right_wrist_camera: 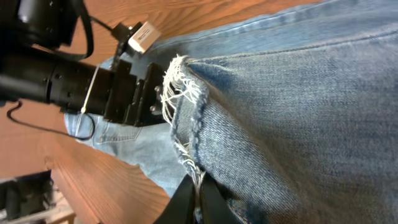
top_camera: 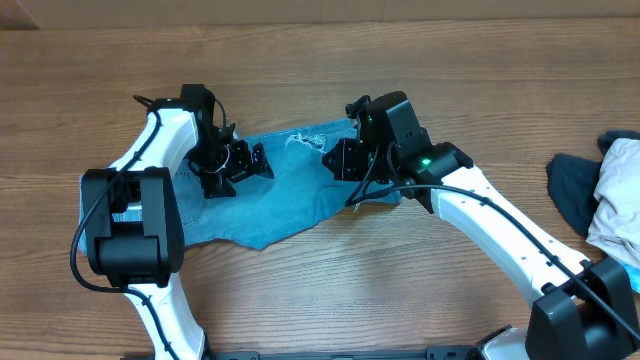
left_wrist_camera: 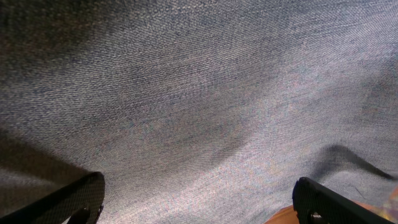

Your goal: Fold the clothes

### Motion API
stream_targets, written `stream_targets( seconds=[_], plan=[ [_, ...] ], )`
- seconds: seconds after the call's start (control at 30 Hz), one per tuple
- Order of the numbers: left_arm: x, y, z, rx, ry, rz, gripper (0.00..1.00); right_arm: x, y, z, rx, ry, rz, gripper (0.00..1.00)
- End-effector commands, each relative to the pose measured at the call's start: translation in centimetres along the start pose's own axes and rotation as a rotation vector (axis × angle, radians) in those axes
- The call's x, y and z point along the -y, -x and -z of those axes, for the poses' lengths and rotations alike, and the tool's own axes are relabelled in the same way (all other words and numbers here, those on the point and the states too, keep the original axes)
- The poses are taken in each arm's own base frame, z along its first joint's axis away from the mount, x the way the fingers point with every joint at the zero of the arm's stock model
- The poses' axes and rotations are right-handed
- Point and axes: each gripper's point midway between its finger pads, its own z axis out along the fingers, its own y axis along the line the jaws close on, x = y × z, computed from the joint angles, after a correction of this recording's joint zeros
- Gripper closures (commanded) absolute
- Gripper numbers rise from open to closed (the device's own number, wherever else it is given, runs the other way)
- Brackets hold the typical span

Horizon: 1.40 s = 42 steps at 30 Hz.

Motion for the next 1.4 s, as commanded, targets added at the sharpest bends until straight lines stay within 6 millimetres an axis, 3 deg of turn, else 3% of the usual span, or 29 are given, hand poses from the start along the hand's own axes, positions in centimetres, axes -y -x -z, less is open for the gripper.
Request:
stream_targets(
  seconds=[0.0,0.07,0.2,0.3,0.33,0.37,0.43,0.5,0.57,0.63,0.8,1.0,1.1,1.37],
  plan=[
    [-2.1,0.1,-1.0,-0.026,0.058,0.011,0.00,0.1,0.3,-0.3,0.006,-0.020,-0.029,0.63],
    [-2.1,0.1,-1.0,-0.026,0.058,0.011,0.00,-0.1,-0.1,-0.6,-0.020,0.004,-0.032,0.44],
    [-2.1,0.0,-1.0,-0.027,0.058,0.012,0.00,0.7,0.6,-0.2,0.002,-0.017,-0.037,0.39],
    [-2.1,-0.3,-1.0,-0.041,0.059,-0.013,0.00,5.0,4.2,3.1,0.080,-0.131,-0.111,0.34],
    [-2.2,-0.5,-1.0,-0.048,0.059,-0.027,0.00,6.2,5.3,4.2,0.102,-0.152,-0.126,0.27],
    [-2.1,-0.6,-1.0,-0.054,0.053,-0.036,0.00,8.7,7.2,6.5,0.151,-0.190,-0.176,0.19],
    [-0.8,-1.0,-1.0,-0.071,-0.022,-0.100,0.00,12.6,9.4,9.6,0.229,-0.233,-0.264,0.15],
    [1.3,-1.3,-0.8,-0.078,-0.143,-0.167,0.00,17.7,10.7,13.1,0.306,-0.283,-0.373,0.15],
    [2.8,-1.3,-0.8,-0.073,-0.205,-0.203,0.03,20.3,10.9,14.3,0.316,-0.286,-0.405,0.16],
    [4.1,-1.6,-1.3,-0.077,-0.219,-0.237,0.06,22.0,10.5,13.8,0.292,-0.294,-0.429,0.16],
    [6.3,-3.1,-2.8,-0.110,-0.192,-0.312,0.00,25.4,8.2,9.6,0.159,-0.306,-0.508,0.19],
    [6.3,-3.0,-3.0,-0.110,-0.172,-0.301,0.00,24.6,4.7,8.6,0.033,-0.273,-0.719,0.29],
    [6.3,-3.0,-3.0,-0.107,-0.173,-0.302,0.00,23.3,3.6,7.9,-0.023,-0.213,-0.753,0.32],
    [6.3,-2.9,-3.0,-0.105,-0.173,-0.297,0.00,24.0,1.1,4.8,-0.010,-0.129,-0.866,0.34]
  ],
)
